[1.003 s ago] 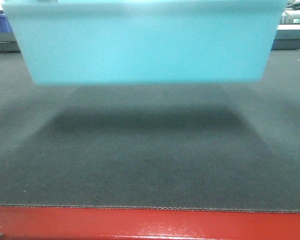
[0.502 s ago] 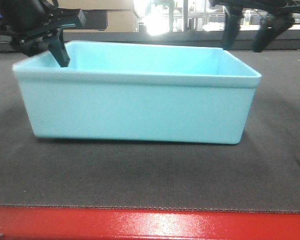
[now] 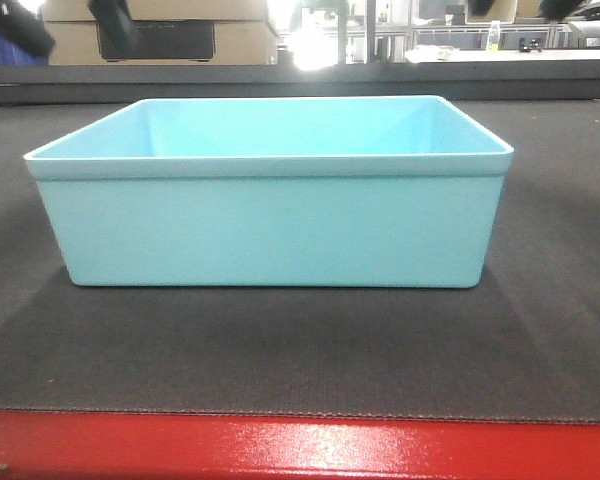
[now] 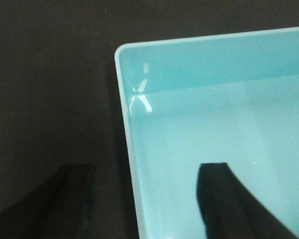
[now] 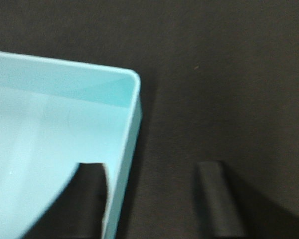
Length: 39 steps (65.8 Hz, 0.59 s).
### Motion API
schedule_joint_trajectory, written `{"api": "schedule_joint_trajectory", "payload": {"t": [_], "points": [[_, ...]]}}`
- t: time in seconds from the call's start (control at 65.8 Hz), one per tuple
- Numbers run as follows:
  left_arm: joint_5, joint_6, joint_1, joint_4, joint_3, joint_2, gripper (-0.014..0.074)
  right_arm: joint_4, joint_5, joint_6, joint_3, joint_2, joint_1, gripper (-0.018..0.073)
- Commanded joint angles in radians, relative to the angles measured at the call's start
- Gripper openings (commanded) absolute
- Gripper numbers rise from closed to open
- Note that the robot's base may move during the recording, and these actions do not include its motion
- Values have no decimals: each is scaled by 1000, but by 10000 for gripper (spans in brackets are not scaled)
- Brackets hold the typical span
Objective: Fetch blue bin and place on conveyor start
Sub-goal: 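Open both grippers and raise them away from the bin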
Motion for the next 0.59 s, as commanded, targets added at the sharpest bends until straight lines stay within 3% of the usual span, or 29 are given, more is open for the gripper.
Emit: {"api": "schedule_joint_trajectory", "payload": {"t": [0.0,0.152,0.426,0.578], "points": [[20,2,6,32,16,-72,204,-52,15,-7,13,-69,-30,70],[-13,2,14,67,105,-158,-111,-87,-23,-7,128,-168,-77,-167],[-162,2,145,-4,439,-300,-111,-99,-259,-7,560,-383,-135,-162],[-243,2,169,-4,618,-401,-111,-99,-416,-7,796,-507,-135,-162]]}}
